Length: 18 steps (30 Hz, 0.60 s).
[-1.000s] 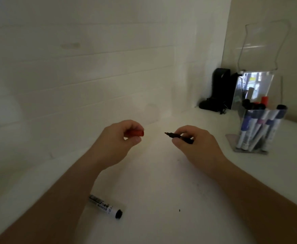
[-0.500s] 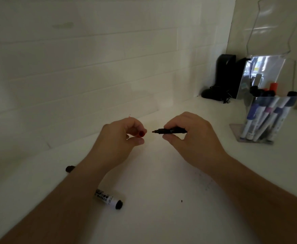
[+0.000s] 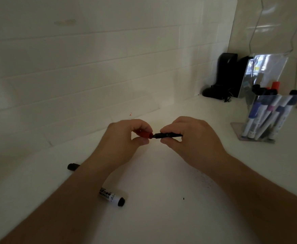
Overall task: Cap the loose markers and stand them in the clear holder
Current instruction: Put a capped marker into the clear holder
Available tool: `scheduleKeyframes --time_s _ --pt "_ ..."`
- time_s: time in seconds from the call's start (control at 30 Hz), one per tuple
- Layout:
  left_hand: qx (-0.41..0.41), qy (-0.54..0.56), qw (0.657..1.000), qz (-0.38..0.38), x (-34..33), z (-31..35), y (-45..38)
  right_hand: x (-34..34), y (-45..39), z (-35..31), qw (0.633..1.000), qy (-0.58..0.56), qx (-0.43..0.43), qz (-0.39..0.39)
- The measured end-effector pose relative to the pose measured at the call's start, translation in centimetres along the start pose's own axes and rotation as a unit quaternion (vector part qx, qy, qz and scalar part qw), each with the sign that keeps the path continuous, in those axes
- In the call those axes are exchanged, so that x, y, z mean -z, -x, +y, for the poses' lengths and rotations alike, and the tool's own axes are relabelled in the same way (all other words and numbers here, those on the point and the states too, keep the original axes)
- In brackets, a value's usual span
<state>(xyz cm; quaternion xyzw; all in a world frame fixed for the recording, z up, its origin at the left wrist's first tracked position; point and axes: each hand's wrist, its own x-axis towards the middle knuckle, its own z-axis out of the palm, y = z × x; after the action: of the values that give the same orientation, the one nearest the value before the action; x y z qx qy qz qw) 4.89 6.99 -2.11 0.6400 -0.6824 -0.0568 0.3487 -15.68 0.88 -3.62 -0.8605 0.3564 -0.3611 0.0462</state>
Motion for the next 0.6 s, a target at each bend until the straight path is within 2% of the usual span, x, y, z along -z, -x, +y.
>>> scheduleKeyframes --time_s 0.1,0.23,0.47,0.6 --pt "-0.009 0.004 1.000 -0.007 -0.03 0.37 0.26 -0.02 0.06 0.26 1.000 0.002 -0.016 -0.002" --pt "0.043 0.063 0.997 0.000 -0.17 0.71 0.33 0.05 0.20 0.45 0.999 -0.004 -0.042 0.002" --pt "0.056 0.135 0.989 -0.009 -0.06 0.81 0.26 0.18 0.25 0.05 0.999 -0.016 -0.033 0.001" --pt "0.044 0.177 0.983 -0.011 -0.08 0.88 0.33 0.18 0.21 -0.17 0.998 -0.039 -0.045 -0.025"
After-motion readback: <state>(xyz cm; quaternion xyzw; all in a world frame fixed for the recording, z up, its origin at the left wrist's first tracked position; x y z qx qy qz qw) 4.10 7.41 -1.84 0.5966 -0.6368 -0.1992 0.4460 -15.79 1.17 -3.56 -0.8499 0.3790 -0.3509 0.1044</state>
